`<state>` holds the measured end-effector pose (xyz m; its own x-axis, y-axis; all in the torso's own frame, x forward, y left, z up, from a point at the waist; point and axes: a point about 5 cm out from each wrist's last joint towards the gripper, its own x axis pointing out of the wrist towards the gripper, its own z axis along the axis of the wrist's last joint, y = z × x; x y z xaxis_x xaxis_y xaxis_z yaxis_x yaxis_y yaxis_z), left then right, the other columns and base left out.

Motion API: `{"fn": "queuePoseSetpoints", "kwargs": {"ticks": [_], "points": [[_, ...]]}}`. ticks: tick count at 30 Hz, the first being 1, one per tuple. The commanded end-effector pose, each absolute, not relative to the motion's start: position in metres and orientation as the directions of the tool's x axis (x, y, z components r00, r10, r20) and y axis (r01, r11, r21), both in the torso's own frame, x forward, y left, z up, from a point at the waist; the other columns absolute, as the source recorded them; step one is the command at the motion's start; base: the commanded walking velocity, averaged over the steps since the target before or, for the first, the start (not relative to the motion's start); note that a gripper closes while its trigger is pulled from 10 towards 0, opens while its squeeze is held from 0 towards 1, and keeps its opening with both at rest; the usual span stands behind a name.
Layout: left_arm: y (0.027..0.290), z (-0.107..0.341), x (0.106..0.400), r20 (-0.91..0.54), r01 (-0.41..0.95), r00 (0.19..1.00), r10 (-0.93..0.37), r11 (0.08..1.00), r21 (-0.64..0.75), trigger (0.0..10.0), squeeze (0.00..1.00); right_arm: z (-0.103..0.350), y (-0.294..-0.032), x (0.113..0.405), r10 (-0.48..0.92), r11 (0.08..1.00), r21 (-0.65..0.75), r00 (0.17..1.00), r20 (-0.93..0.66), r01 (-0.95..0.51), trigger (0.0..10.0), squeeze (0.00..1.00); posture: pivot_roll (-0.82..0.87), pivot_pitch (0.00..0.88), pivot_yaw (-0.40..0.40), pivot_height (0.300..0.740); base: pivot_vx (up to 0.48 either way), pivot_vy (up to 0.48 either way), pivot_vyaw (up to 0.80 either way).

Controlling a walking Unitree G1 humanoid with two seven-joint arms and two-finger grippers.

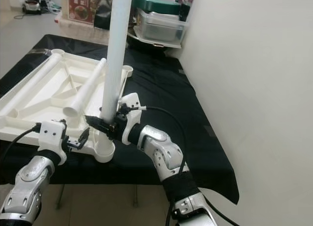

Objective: Building children table

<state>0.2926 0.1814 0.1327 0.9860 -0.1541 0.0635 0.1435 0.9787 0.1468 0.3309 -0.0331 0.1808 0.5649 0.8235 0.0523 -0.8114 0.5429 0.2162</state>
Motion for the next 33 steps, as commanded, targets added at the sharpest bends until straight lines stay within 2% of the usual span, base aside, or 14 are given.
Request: {"fn": "queuePoseSetpoints", "kwargs": {"ticks": [1,2,4,5,6,12,13,18,19,22,23,26,30,33], "points": [[0.176,0.132,0.292,0.069,0.161,0.983,-0.171,0.978,0.132,10.0,0.0,0.16,-0.05,0.349,0.656,0.743,0.242,0.751,-0.075,-0.624,0.0,0.0,0.19,0.0,-0.242,0.74,0.0,0.0,0.0],[0.176,0.132,0.292,0.069,0.161,0.983,-0.171,0.978,0.132,10.0,0.0,0.152,-0.061,0.359,0.514,0.847,0.247,0.845,-0.147,-0.472,0.0,0.0,0.19,0.0,-0.24,0.74,0.0,0.0,0.0],[0.176,0.132,0.292,0.069,0.161,0.983,-0.171,0.978,0.132,10.0,0.0,0.152,-0.061,0.359,0.514,0.847,0.247,0.845,-0.147,-0.472,0.0,0.0,0.19,0.0,-0.24,0.74,0.0,0.0,0.0],[0.177,0.132,0.292,0.069,0.162,0.983,-0.172,0.978,0.133,10.0,0.0,0.135,-0.095,0.368,0.163,0.972,0.211,0.95,-0.268,-0.107,0.0,0.0,0.19,0.0,-0.238,0.74,0.0,0.0,0.0],[0.177,0.132,0.292,0.069,0.162,0.983,-0.172,0.978,0.134,10.0,0.0,0.131,-0.106,0.369,0.047,0.981,0.195,0.956,-0.29,0.011,0.0,0.0,0.19,0.0,-0.238,0.74,0.0,0.0,0.0],[0.177,0.133,0.292,0.069,0.162,0.983,-0.173,0.977,0.136,10.0,0.0,0.133,-0.115,0.364,-0.02,0.983,0.169,0.96,-0.28,0.07,0.0,0.0,0.19,0.0,-0.233,0.74,0.0,0.0,0.0],[0.177,0.133,0.292,0.069,0.162,0.983,-0.173,0.977,0.136,10.0,0.0,0.136,-0.112,0.362,-0.005,0.985,0.165,0.962,-0.274,0.052,10.0,0.0,0.19,0.0,-0.232,0.74,0.0,0.0,0.0],[0.178,0.133,0.293,0.069,0.161,0.983,-0.171,0.978,0.136,10.0,0.0,0.145,-0.098,0.359,0.074,0.987,0.158,0.969,-0.235,-0.037,10.0,0.0,0.19,0.0,-0.232,0.74,0.0,0.0,0.0],[0.178,0.133,0.293,0.07,0.16,0.983,-0.171,0.978,0.136,10.0,0.0,0.151,-0.094,0.359,0.113,0.979,0.189,0.975,-0.192,-0.076,10.0,1.0,0.19,0.0,-0.233,0.74,0.0,0.0,0.0],[0.177,0.133,0.293,0.069,0.161,0.983,-0.171,0.978,0.136,10.0,0.0,0.171,-0.068,0.359,0.327,0.911,0.287,0.943,-0.067,-0.296,10.0,1.0,0.19,0.0,-0.233,0.74,0.0,0.0,0.0],[0.178,0.133,0.293,0.069,0.161,0.983,-0.172,0.977,0.136,10.0,0.0,0.177,-0.061,0.357,0.418,0.871,0.295,0.908,-0.026,-0.393,10.0,0.0,0.19,0.0,-0.233,0.74,0.0,0.0,0.0],[0.178,0.133,0.293,0.07,0.162,0.983,-0.173,0.977,0.136,10.0,0.0,0.183,-0.056,0.353,0.485,0.833,0.301,0.874,0.005,-0.464,10.0,0.0,0.19,0.0,-0.233,0.74,0.0,0.0,0.0],[0.177,0.132,0.294,0.07,0.163,0.982,-0.173,0.978,0.133,10.0,0.0,0.198,-0.043,0.32,0.833,0.511,0.208,0.54,0.119,-0.834,10.0,0.0,0.19,0.0,-0.234,0.74,0.0,0.0,0.0],[0.177,0.132,0.294,0.071,0.163,0.982,-0.173,0.978,0.133,10.0,0.0,0.192,-0.043,0.315,0.872,0.461,0.176,0.481,0.091,-0.87,10.0,0.0,0.19,0.0,-0.239,0.74,0.0,0.0,0.0]]}}
